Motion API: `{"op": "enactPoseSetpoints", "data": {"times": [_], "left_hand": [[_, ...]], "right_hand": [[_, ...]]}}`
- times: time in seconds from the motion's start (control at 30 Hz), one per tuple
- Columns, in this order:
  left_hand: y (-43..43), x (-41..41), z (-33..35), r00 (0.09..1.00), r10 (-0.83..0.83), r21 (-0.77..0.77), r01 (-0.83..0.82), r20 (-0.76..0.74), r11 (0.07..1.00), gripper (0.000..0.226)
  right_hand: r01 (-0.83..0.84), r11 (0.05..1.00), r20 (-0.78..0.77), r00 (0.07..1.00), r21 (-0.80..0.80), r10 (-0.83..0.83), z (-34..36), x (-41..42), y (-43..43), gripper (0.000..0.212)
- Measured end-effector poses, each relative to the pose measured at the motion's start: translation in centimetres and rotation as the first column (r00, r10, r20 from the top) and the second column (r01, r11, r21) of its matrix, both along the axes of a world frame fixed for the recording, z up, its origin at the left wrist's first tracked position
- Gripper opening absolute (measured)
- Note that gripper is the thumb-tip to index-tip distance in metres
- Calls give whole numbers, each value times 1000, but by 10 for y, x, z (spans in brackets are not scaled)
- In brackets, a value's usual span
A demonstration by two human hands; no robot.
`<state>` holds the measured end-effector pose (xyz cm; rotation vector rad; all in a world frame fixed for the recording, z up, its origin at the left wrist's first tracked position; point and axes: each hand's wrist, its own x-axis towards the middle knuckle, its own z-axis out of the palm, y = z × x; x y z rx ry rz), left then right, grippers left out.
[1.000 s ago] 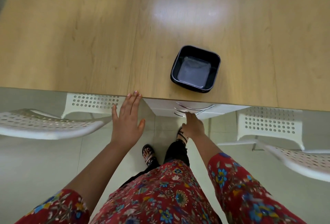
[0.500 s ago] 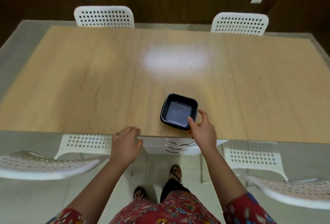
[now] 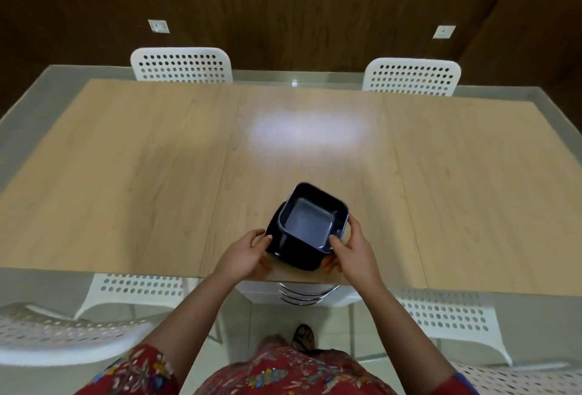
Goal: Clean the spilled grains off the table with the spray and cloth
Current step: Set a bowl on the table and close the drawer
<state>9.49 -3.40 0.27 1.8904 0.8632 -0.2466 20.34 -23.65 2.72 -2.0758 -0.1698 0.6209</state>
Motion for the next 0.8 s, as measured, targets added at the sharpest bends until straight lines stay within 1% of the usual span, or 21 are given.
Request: {"op": "enactPoseSetpoints", "data": {"times": [0.07, 0.13, 0.2, 0.3, 0.4, 0.47, 0.53, 0.67, 0.8], "left_hand": [[-3, 12, 0, 1000, -16, -83, 17, 17, 996, 34], [-6, 20, 1, 999, 15, -168, -9, 33, 986, 28], [-3, 27, -1, 995, 88, -180, -78, 48, 981, 28], [14, 42, -3, 972, 217, -186, -198, 87, 962, 28], [44, 66, 6, 926, 347, -211, -313, 151, 926, 24], [63, 81, 10, 898, 410, -234, -370, 158, 899, 22], [78, 90, 10, 883, 451, -244, -412, 130, 878, 23], [103, 110, 4, 888, 447, -215, -418, 110, 883, 23], [112, 123, 0, 894, 437, -206, -411, 101, 888, 24]], "right_hand": [[19, 999, 1, 1000, 51, -19, 10, 14, -9, 55], [49, 995, -11, 999, 87, -48, 18, 31, -17, 48], [85, 994, -3, 996, 69, -85, 21, 49, -23, 36], [93, 995, 41, 995, -28, -91, 19, 84, -26, 27], [47, 991, 97, 995, -122, -35, 14, 121, -19, 27], [30, 984, 117, 993, -174, -9, 8, 142, -10, 29], [8, 970, 139, 990, -242, 26, 2, 155, -2, 34], [-34, 941, 171, 980, -335, 97, -6, 177, 19, 35], [-54, 923, 168, 978, -380, 126, -16, 190, 33, 34]]}}
